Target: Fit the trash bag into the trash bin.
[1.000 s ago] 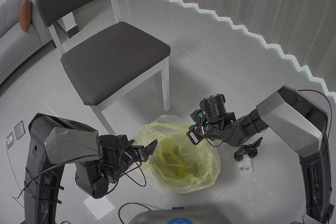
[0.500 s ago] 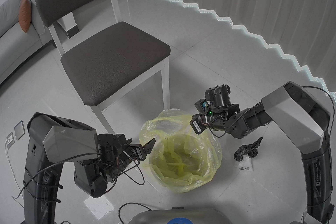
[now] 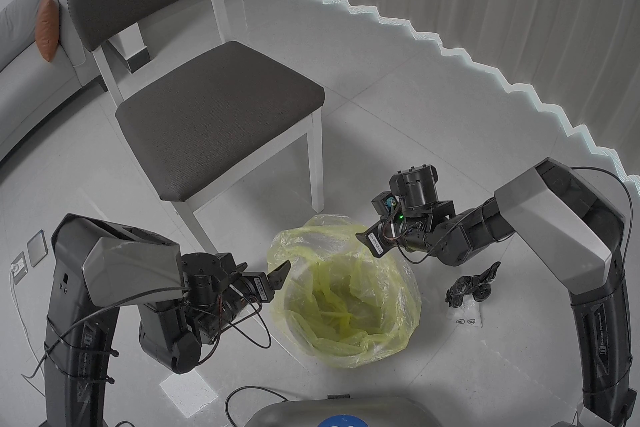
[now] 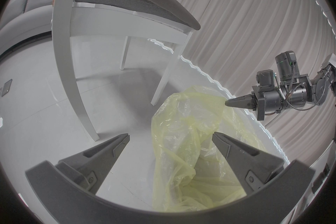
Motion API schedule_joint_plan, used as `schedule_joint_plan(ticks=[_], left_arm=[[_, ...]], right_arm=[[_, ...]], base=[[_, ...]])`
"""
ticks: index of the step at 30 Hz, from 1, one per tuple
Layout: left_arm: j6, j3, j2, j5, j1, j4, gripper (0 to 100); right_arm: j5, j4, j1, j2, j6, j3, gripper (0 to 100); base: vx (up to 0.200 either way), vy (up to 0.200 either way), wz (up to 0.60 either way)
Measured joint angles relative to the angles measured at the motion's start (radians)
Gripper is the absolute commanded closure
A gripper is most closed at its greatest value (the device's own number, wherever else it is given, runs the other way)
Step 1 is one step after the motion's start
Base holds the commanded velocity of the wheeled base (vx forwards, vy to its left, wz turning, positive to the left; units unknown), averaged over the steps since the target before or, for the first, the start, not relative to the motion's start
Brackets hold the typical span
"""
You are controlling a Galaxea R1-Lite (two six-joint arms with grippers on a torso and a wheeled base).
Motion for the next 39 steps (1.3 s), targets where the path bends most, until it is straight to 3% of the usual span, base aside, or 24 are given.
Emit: schedule_joint_plan(ticks=[16, 20, 24, 39], left_arm=[[-0.007, -0.063, -0.013, -0.051, 0.049, 0.0, 0], [-0.007, -0.064, -0.02, -0.063, 0.068, 0.0, 0], [-0.008, -0.05, -0.025, -0.065, 0.078, 0.0, 0], [-0.008, -0.026, -0.027, -0.064, 0.1, 0.0, 0]], right_arm=[[0.014, 0.117, -0.09, -0.083, 0.145, 0.051, 0], [0.046, 0.175, -0.121, -0.097, 0.163, 0.086, 0], [0.102, 0.212, -0.133, -0.101, 0.236, 0.111, 0], [0.159, 0.217, -0.122, -0.105, 0.275, 0.14, 0]], base=[[0.0, 0.0, 0.0], [0.0, 0.0, 0.0], [0.0, 0.0, 0.0], [0.0, 0.0, 0.0]])
